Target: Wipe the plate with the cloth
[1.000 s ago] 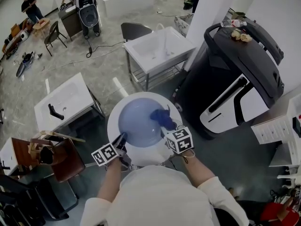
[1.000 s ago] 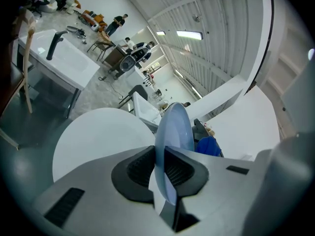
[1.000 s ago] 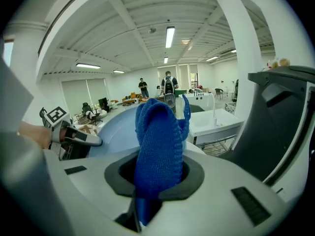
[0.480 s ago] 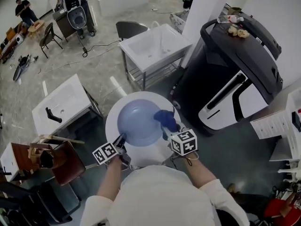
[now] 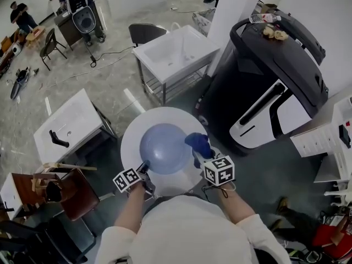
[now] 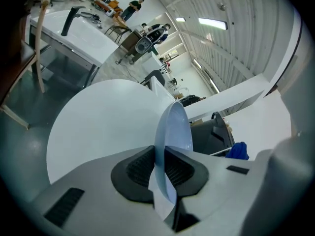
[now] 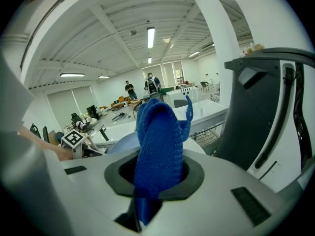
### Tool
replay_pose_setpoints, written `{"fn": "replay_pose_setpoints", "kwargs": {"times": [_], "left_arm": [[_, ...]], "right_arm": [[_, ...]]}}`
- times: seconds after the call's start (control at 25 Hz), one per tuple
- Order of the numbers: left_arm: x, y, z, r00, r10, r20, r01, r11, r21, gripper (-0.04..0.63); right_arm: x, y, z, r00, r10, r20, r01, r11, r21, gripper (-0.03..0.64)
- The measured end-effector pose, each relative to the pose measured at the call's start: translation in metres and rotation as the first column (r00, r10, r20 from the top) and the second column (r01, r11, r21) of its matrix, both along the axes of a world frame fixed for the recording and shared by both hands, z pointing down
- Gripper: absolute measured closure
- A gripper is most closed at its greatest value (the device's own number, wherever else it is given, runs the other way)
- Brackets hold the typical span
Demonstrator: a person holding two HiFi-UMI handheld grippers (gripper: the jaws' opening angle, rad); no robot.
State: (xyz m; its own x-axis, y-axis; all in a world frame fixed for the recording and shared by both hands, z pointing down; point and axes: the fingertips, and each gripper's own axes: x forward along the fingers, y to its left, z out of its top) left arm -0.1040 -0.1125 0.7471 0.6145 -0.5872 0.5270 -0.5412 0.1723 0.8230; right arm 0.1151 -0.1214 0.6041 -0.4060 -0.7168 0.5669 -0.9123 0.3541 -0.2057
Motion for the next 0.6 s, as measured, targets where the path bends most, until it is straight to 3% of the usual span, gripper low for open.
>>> {"fn": "replay_pose_setpoints", "kwargs": {"times": [0.24, 0.6], "left_arm": [[0.0, 0.0, 0.021, 1.0, 0.012, 0.018, -0.011, 0.999, -0.044, 0.535], [0.008, -0.002, 0.035, 1.0, -0.01, -0.011, 0.009, 0.996, -0.084, 0.535]], "right_arm": [[0.001, 0.006, 0.004, 1.0, 0.023, -0.002, -0.023, 1.0, -0.014, 0.532], [0.011, 0.01, 0.009, 0.999, 0.048, -0.002, -0.048, 0.998, -0.032, 0.532]]}}
